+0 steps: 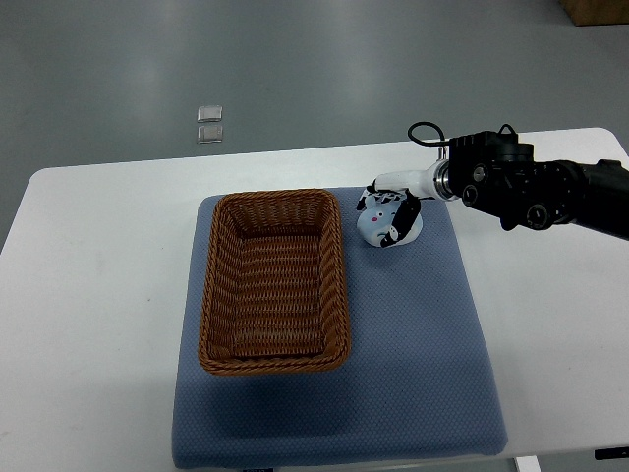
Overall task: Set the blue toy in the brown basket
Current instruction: 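Lower the right hand onto the plush toy and close fingers around it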
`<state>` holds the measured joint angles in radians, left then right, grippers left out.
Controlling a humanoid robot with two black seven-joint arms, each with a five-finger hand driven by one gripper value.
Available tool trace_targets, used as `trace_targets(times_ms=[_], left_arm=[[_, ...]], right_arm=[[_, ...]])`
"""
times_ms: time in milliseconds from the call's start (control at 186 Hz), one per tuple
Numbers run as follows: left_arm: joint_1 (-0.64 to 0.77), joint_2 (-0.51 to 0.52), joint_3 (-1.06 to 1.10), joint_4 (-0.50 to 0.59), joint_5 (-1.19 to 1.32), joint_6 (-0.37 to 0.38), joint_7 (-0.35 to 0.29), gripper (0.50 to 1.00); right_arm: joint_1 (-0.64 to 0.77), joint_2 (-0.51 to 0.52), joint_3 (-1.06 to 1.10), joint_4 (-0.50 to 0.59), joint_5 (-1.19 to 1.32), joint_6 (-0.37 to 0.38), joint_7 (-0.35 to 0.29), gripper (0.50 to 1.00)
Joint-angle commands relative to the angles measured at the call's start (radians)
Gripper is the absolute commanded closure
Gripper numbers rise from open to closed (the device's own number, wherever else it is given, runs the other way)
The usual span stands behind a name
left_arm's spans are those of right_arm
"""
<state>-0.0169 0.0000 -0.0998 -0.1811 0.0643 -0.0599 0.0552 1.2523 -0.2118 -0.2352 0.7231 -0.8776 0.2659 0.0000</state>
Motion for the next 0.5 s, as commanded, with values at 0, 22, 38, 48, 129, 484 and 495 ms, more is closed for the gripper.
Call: trace_targets(times_ms=[0, 22, 38, 48, 129, 484, 495], left_arm=[[0.000, 0.000, 0.000, 0.002, 0.000, 0.000, 0.000, 0.500], [0.000, 0.000, 0.000, 0.002, 0.000, 0.000, 0.000, 0.500], [0.002, 0.000, 0.000, 0.002, 0.000, 0.000, 0.000, 0.500], [0.000, 0.000, 0.000, 0.002, 0.000, 0.000, 0.000, 0.500], [0.000, 0.000, 0.000, 0.003, 0.000, 0.000, 0.000, 0.500], [0.000, 0.000, -0.001, 0.005, 0.000, 0.000, 0.000, 0.500], [0.000, 0.000, -0.001, 0.003, 0.000, 0.000, 0.000, 0.500]], right_arm=[[-0.005, -0.003, -0.004, 0.001, -0.032, -0.004, 0.002, 0.920], [-0.005, -0.003, -0.004, 0.001, -0.038, -0.005, 0.002, 0.948], [-0.005, -0.004, -0.004, 0.001, -0.043, -0.007, 0.002, 0.983], [-0.004, -0.005, -0.004, 0.001, -0.043, -0.007, 0.002, 0.999], [-0.001, -0.014, -0.003, 0.003, -0.044, -0.007, 0.002, 1.000], [0.087, -0.060, 0.005, 0.036, -0.027, 0.016, 0.000, 1.000], [0.095, -0.061, 0.005, 0.039, -0.027, 0.018, 0.000, 1.000]])
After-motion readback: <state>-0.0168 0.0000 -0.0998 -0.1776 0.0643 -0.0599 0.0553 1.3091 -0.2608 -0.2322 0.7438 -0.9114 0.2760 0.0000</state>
